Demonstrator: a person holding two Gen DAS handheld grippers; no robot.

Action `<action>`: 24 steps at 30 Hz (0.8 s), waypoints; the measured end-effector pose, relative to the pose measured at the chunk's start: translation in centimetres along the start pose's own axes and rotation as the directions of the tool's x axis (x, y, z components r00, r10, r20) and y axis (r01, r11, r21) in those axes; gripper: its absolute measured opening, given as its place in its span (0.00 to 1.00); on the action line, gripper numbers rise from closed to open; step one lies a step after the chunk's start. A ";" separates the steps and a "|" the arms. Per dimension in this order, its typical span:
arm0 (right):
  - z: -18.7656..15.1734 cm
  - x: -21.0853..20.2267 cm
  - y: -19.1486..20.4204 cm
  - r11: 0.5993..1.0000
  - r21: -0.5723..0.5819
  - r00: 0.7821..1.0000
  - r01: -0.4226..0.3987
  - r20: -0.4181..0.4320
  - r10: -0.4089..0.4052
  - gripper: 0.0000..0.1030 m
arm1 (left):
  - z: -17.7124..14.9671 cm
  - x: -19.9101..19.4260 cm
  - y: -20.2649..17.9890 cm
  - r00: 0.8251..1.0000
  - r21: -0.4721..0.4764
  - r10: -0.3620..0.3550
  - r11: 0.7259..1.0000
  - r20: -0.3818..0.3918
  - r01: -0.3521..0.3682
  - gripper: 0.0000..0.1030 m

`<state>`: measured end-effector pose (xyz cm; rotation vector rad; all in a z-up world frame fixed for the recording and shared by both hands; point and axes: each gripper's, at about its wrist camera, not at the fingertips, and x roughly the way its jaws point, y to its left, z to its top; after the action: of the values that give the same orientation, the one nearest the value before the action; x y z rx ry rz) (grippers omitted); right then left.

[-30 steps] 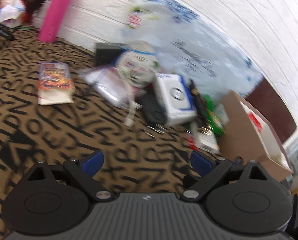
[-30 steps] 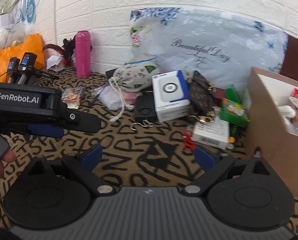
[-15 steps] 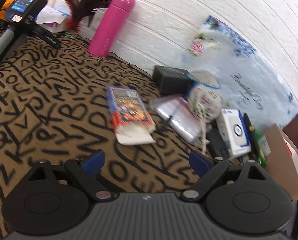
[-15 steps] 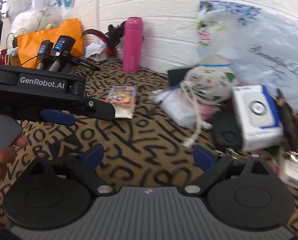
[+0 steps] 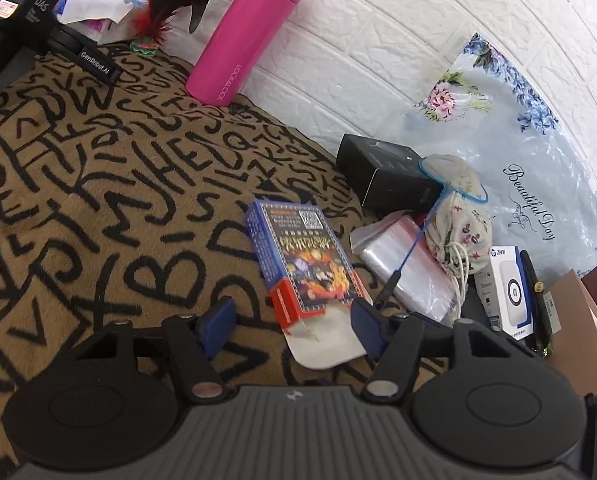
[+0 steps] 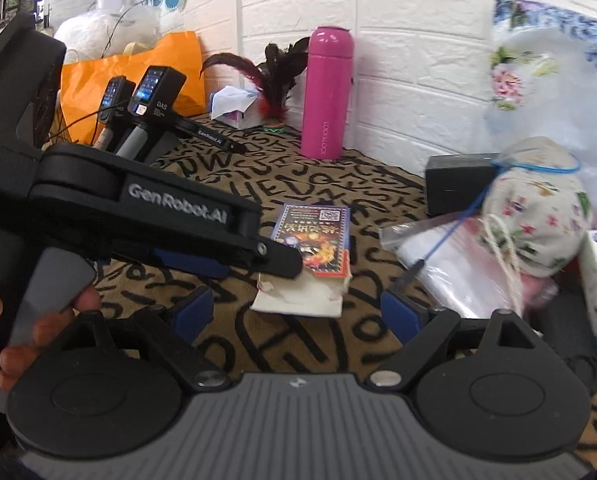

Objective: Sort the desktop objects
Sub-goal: 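Move the left gripper back over the table to the card game box, then grasp the blue-and-red card game box with the left gripper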

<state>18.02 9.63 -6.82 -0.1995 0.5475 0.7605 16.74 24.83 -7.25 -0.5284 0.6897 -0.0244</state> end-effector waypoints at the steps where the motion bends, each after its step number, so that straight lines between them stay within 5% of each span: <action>1: 0.2 0.5 0.1 1.000 0.000 1.000 -0.002 -0.002 0.002 0.86 | 0.2 0.1 0.1 1.000 0.001 -0.007 1.000 -0.001 0.007 0.63; 9: 0.8 3.3 0.0 0.999 0.035 1.000 -0.001 -0.014 0.002 0.78 | 1.1 1.4 -0.3 1.000 0.024 -0.010 1.000 -0.013 0.010 0.53; 13: 0.6 4.3 -0.1 0.999 0.038 0.999 0.002 -0.034 0.000 0.57 | 1.1 1.8 -0.8 1.000 0.037 0.019 0.999 -0.002 -0.019 0.39; 24: -0.6 1.5 -0.1 0.998 0.059 0.998 0.013 -0.064 -0.010 0.56 | -1.6 -0.3 -2.7 0.999 0.009 0.039 0.999 -0.018 -0.039 0.30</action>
<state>18.80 10.22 -8.16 -0.1721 0.6278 0.7276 15.95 21.81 -6.80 -0.5067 0.7169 0.0044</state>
